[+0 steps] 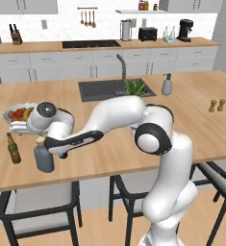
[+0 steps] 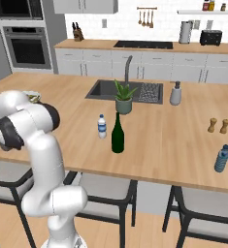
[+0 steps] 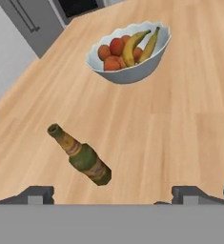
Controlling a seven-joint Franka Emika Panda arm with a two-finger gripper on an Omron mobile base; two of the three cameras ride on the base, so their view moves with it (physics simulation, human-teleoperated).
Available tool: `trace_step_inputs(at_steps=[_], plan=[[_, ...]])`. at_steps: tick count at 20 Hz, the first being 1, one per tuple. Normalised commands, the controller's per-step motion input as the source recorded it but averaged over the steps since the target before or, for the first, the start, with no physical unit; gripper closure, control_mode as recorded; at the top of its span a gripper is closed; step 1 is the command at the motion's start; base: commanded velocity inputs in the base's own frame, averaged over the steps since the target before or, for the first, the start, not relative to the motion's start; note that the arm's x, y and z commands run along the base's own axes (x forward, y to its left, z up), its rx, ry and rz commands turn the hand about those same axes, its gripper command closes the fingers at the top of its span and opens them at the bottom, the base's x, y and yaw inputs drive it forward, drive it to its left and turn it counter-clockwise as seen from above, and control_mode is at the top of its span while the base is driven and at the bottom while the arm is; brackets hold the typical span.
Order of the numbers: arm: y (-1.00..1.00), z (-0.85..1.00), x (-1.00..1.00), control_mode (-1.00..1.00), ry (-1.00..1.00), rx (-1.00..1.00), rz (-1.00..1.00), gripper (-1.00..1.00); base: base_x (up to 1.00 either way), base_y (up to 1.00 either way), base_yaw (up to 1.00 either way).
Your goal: Move the plastic bottles in the middle to the plastics group, and the glass bottles in the middle to the glass group.
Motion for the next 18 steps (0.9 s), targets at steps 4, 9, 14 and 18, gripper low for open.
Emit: trace_step_inputs(at_steps=[4, 9, 14, 18], plan=[[-0.28, 0.38, -0.15, -1.00, -0.05, 0.00, 0.00, -1.00, 0.00, 0.00, 0.00], [-0.31, 0.50, -0.01, -1.00, -0.04, 0.00, 0.00, -1.00, 0.00, 0.00, 0.00], [-0.74, 0.33, -0.29, -1.00, 0.00, 0.00, 0.02, -1.00, 0.00, 0.00, 0.00], [-0.98, 0.10, -0.44, -1.00, 0.05, 0.00, 0.06, -1.00, 0.00, 0.00, 0.00]])
